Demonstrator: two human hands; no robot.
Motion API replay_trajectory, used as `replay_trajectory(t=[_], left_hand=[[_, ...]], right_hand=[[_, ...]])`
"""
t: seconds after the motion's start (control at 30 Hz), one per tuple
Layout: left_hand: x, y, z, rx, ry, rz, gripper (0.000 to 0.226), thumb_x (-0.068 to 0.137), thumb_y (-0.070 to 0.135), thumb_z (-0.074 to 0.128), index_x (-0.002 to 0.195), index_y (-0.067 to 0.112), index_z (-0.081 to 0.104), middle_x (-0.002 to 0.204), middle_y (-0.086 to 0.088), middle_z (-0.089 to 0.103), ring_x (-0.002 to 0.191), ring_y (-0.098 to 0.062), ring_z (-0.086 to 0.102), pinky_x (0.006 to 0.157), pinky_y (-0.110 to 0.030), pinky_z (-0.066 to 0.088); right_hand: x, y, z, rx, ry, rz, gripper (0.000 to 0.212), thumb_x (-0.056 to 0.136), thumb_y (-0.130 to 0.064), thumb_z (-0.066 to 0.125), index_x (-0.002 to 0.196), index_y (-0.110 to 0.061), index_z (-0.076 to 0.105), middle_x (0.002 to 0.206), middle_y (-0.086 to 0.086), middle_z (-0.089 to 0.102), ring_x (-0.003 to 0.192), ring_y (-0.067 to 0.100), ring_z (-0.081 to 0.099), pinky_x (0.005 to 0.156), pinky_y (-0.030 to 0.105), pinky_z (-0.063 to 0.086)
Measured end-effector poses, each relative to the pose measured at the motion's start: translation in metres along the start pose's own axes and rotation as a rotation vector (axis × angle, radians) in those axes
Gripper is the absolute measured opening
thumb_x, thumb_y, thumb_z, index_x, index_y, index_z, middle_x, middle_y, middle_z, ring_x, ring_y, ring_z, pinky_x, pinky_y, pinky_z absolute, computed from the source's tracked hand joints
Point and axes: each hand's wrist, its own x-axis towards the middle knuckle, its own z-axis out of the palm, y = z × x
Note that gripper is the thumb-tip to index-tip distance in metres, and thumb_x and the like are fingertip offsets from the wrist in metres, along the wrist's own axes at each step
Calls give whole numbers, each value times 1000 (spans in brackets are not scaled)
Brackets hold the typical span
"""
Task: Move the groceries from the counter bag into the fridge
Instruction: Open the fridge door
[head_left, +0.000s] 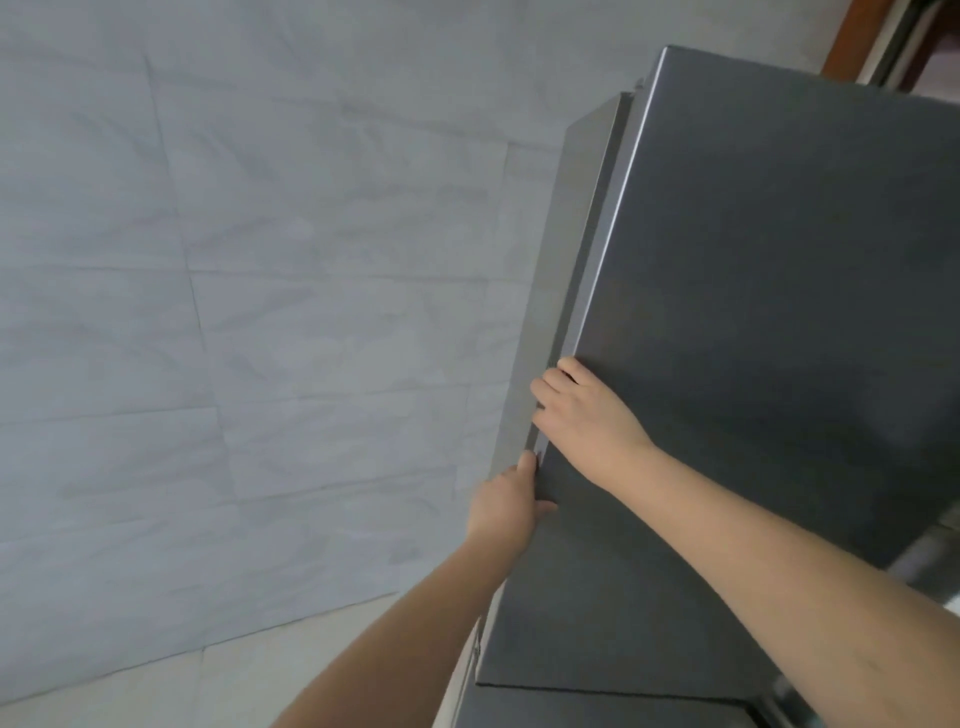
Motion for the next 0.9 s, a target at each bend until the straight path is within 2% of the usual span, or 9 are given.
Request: replay_trajectory(t=[0.07, 0.2, 0.33, 0.37, 0.47, 0.53, 0.6, 0.7, 0.9], left_hand=[[-14, 1, 2, 5, 5, 13, 42, 92, 39, 59, 116, 12, 38, 108, -9, 61, 95, -33, 63, 67, -35, 40], [-39, 0, 10, -1, 25, 82, 40, 93, 43, 57, 113, 13, 39, 108, -6, 60, 92, -31, 64, 66, -36, 41], [-67, 4, 17, -17, 67, 168, 41, 92, 44, 58, 114, 13, 42, 105, -5, 60, 87, -30, 64, 60, -33, 35], [-73, 4, 22, -17, 102, 210, 42, 90, 44, 61, 112, 12, 45, 100, -6, 61, 82, -30, 65, 57, -34, 35], [-93, -1, 33, 49, 184, 385, 46, 79, 46, 72, 100, 14, 48, 78, -4, 63, 58, -25, 64, 44, -30, 35], [-104, -8, 41, 114, 227, 508, 52, 74, 54, 72, 103, 18, 46, 78, 0, 64, 60, -20, 65, 47, -28, 46], [-113, -18, 45, 132, 224, 609, 50, 78, 58, 60, 108, 19, 49, 89, 0, 65, 73, -22, 66, 59, -33, 54], [-127, -28, 43, 200, 189, 683, 50, 84, 59, 38, 112, 21, 52, 99, -1, 63, 86, -24, 64, 72, -38, 54], [-144, -42, 45, 209, 271, 733, 41, 85, 47, 57, 114, 17, 57, 112, -4, 65, 103, -26, 63, 81, -38, 50]], right_hand=[[-13, -4, -9, 3, 14, 3, 20, 75, -1, 54, 73, -16, 68, 83, 4, 58, 86, 28, 54, 101, 41, 34], [-40, -15, -26, -14, 5, 43, 45, 74, 0, 25, 88, -11, 66, 95, 8, 59, 95, 30, 53, 106, 43, 33], [-68, -33, -41, 17, -26, 130, 62, 75, 0, 6, 94, -6, 64, 102, 13, 61, 105, 34, 53, 115, 46, 24], [-75, -38, -45, 44, -41, 161, 55, 77, -1, 12, 93, -5, 65, 101, 14, 61, 104, 35, 54, 116, 47, 25], [-95, -47, -63, 90, -114, 216, 16, 73, 0, 58, 86, -5, 65, 98, 16, 62, 102, 36, 55, 111, 50, 33], [-112, -51, -72, 132, -175, 239, 24, 64, -3, 73, 87, -6, 65, 101, 18, 62, 103, 37, 55, 108, 52, 35], [-133, -59, -80, 160, -175, 251, 22, 69, -2, 66, 91, -6, 64, 108, 19, 61, 107, 39, 53, 110, 52, 32], [-160, -70, -91, 211, -121, 322, 34, 76, -5, 37, 96, -7, 64, 114, 18, 60, 113, 39, 52, 111, 52, 32], [-177, -121, -95, 424, -107, 404, 36, 75, -18, 63, 109, -10, 66, 122, 13, 61, 119, 31, 52, 111, 43, 32]])
